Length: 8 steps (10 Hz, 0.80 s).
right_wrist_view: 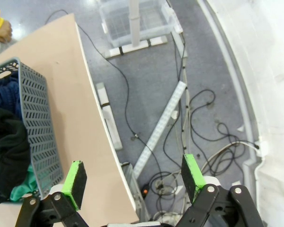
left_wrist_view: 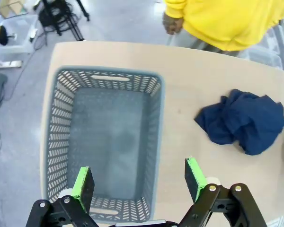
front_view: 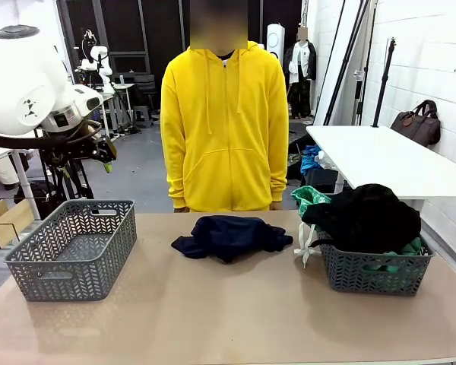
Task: Sort the tops and bottoms.
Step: Lift clothes from the center of the table with your right hand.
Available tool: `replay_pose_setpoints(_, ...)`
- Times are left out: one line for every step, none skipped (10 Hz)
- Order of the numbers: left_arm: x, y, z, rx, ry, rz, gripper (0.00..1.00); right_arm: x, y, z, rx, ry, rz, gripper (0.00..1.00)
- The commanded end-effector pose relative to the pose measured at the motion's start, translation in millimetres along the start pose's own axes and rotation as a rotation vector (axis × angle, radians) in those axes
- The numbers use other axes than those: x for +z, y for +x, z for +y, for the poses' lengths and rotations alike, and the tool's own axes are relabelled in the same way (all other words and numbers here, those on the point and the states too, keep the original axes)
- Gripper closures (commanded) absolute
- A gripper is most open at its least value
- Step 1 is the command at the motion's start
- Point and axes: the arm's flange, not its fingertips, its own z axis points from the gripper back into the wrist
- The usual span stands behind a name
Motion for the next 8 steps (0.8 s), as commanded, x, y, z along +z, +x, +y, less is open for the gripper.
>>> replay_pose_setpoints(2, 20, 3, -0.028, 0.029, 0.063, 0.00, 0, -2, 0, 0.014, -0.012, 0.009, 0.00)
replay_pose_setpoints(0, 0, 0, 0.000, 0.000, 0.000, 0.00, 0, 0, 0, 0.000, 0.000, 0.000, 0.00)
replay_pose_setpoints(0, 0, 0, 0.000, 0.000, 0.000, 0.00, 24, 18, 21, 0.051, -0.009, -0.047, 0.00)
replay_pose_setpoints(0, 0, 0, 0.000, 0.000, 0.000, 0.00, 53, 36, 58, 0.136, 0.022, -0.107, 0.00)
replay_pose_setpoints(0, 0, 0, 0.000, 0.000, 0.000, 0.00, 84, 51, 112, 0.261, 0.072, -0.138, 0.00)
replay_pose_setpoints(0, 0, 0, 0.000, 0.000, 0.000, 0.00, 104, 59, 164, 0.413, 0.129, -0.176, 0.00)
replay_pose_setpoints(0, 0, 0, 0.000, 0.000, 0.000, 0.00, 121, 60, 217, 0.550, 0.190, -0.164, 0.00)
replay_pose_setpoints(0, 0, 0, 0.000, 0.000, 0.000, 0.00, 133, 58, 264, 0.693, 0.290, -0.131, 0.00)
